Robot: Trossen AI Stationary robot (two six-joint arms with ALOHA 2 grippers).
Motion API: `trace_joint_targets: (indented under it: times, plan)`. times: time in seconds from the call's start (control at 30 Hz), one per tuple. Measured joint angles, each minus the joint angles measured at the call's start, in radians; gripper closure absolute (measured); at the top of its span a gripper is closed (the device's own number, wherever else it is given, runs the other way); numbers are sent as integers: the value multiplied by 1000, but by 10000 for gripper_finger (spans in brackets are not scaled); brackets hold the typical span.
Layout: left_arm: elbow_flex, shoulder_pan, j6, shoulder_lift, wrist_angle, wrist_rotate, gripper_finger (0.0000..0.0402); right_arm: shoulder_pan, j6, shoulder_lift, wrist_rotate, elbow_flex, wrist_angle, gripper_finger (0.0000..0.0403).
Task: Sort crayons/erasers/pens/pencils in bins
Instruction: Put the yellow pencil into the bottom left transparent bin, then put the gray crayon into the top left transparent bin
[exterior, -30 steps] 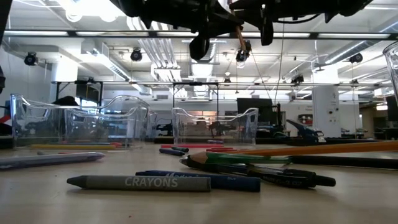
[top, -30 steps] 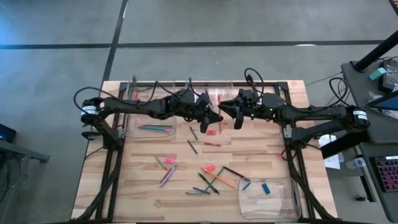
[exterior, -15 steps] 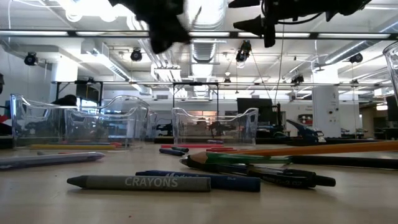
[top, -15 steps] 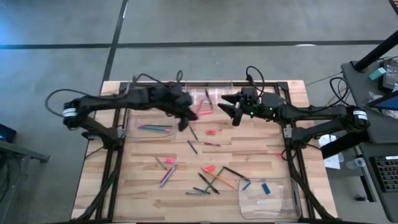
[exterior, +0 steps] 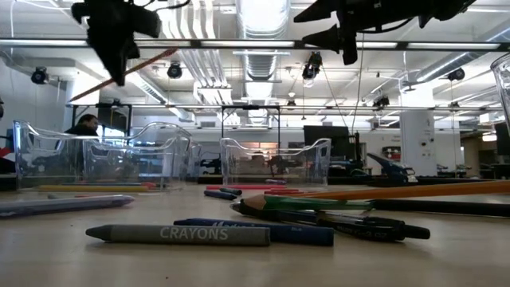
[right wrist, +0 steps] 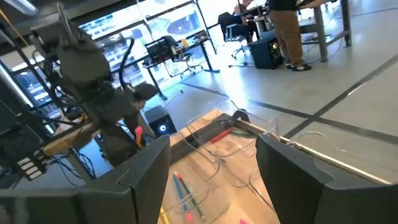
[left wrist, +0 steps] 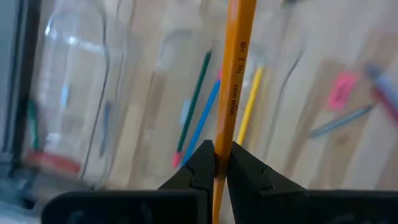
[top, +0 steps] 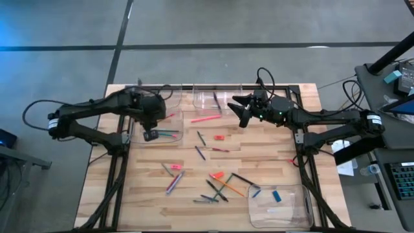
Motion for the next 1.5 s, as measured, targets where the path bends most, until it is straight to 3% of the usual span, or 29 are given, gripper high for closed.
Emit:
trace_joint_targets:
  times: [0.3,0.5,0.7,0.8,0.9,0.97,1.2,1.5]
  plan:
    - [-178,0,53,51,-7,-9,376,1,12,2,11,0,0,179]
    - [-248,0,42,100,-5,-21,283,1,19,2,11,-1,-2,179]
    - [-188,1,-8,102,-6,-19,194,1,19,2,11,-1,-3,179]
    - [-126,-7,-20,82,38,61,175,1,19,2,11,-1,-3,179]
    - [-95,-35,-62,70,165,209,173,1,19,2,11,-2,-4,179]
    - [-86,-73,-80,67,224,264,172,1,19,2,12,-4,-5,179]
    - [-107,-302,-331,71,313,269,172,4,28,2,11,-5,-52,179]
    - [-179,-641,-647,72,350,34,172,3,19,2,11,-7,-102,179]
